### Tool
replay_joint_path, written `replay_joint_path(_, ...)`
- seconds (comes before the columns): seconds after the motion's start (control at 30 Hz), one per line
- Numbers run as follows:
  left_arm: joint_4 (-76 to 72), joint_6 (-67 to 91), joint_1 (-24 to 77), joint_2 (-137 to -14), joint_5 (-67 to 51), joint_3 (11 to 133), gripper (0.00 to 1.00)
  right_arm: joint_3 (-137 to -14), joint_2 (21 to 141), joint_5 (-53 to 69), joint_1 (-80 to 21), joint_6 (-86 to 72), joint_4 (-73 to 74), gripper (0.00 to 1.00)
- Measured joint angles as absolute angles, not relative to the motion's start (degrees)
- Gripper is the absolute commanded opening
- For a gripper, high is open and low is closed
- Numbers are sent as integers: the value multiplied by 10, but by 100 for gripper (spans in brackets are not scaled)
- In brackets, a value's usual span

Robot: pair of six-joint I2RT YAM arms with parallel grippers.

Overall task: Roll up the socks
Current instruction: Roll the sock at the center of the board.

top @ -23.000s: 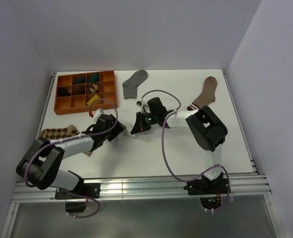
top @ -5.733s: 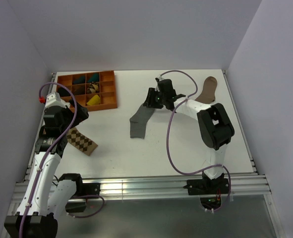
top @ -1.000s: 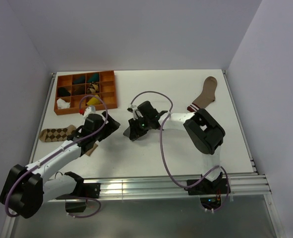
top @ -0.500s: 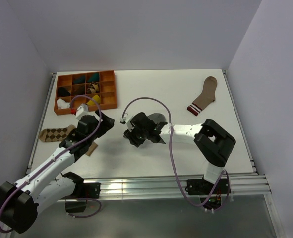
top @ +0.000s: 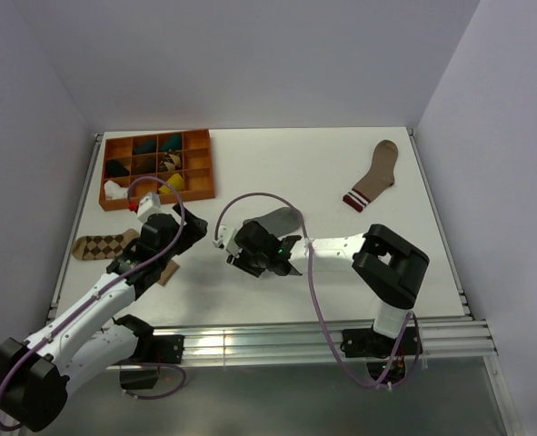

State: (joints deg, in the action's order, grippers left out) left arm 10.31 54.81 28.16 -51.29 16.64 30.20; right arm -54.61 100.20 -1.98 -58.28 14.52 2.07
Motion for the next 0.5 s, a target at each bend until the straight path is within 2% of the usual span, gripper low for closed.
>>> replay_joint_path(0.5,106,547,282,-511,171,298,87,-548,1033,-95,-610,179,-25,42)
